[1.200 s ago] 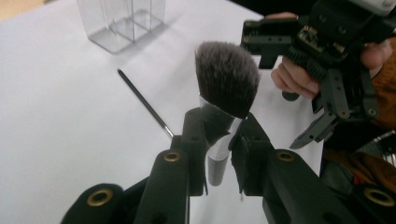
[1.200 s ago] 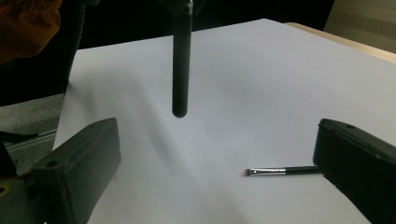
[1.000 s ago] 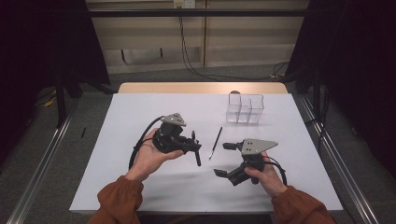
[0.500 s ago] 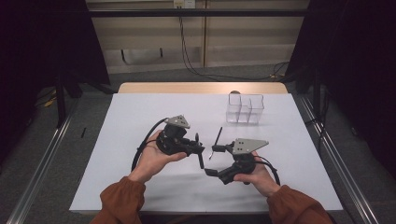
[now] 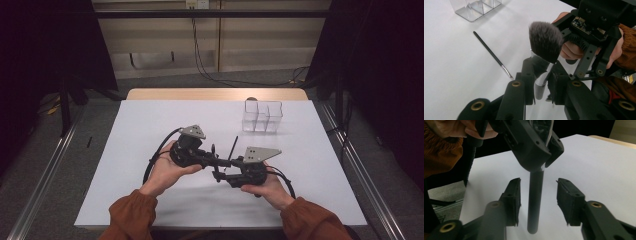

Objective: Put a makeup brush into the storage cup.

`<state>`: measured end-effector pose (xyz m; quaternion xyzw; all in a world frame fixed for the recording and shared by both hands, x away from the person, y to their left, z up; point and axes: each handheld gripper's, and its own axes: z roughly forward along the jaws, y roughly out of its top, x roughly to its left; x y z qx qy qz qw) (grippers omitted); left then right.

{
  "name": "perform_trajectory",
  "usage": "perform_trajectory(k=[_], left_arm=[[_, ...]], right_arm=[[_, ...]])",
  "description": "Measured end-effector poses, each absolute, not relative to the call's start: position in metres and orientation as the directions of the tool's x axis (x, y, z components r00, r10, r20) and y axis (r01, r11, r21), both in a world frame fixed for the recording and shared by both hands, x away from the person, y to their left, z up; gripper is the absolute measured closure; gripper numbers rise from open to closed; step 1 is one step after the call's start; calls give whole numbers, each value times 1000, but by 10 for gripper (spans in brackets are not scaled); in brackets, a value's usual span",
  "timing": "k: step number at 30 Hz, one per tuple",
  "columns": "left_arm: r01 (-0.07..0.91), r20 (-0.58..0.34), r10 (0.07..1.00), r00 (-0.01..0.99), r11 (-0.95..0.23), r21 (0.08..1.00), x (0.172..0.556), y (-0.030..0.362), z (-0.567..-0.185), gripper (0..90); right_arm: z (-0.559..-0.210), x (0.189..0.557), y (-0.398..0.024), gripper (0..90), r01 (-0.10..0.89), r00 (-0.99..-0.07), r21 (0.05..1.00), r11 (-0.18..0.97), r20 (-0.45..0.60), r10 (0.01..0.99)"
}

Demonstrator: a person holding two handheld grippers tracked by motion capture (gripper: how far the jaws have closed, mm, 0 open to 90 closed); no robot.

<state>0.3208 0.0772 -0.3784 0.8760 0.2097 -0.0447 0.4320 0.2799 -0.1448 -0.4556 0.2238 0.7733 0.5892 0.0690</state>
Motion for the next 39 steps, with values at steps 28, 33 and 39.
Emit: perform_trajectory(k=[28,33,39], left_arm=[[411,-273,325,905,-513,754,321,76,-385,754],[409,-277,318,907,-504,761,321,76,-386,681],[386,-226,356,907,-490,781,319,79,-385,511]], right_arm=[[-456,281,-146,800,270,-892,945,184,173,418],[-455,281,-147,800,269,-891,946,184,172,419],[-454,282,-149,800,266,-888,948,178,169,428]])
